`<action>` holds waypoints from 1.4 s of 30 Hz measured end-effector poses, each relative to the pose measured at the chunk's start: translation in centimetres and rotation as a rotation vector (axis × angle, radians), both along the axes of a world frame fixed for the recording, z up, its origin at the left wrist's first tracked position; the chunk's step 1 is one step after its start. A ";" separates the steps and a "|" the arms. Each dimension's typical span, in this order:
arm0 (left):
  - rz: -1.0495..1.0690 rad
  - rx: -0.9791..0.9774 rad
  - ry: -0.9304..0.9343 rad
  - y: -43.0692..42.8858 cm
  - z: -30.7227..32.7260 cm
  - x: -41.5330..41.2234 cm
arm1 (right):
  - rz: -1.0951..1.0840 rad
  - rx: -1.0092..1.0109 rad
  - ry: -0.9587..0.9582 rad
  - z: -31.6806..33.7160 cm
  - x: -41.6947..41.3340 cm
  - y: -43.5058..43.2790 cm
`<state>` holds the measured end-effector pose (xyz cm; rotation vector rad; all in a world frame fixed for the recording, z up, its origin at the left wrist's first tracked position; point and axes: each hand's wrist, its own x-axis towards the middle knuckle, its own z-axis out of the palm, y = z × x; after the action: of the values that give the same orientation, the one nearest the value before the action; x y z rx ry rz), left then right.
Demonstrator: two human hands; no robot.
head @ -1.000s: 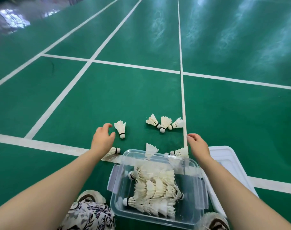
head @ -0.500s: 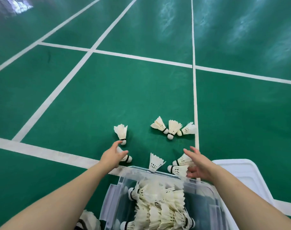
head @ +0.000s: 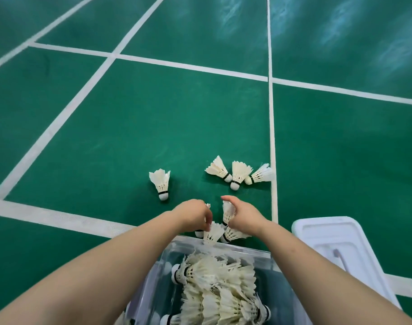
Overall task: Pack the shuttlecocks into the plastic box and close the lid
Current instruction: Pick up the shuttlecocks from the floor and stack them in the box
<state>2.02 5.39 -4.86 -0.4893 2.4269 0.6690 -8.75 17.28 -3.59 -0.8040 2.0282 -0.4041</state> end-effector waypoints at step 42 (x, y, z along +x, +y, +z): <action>-0.094 -0.354 0.398 11.3 13.1 9.4 | -0.430 -0.675 0.574 13.6 9.2 10.1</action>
<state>11.41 16.73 8.23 -0.4036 2.9462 0.3157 0.48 27.41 10.05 -0.9444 2.6488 -1.2699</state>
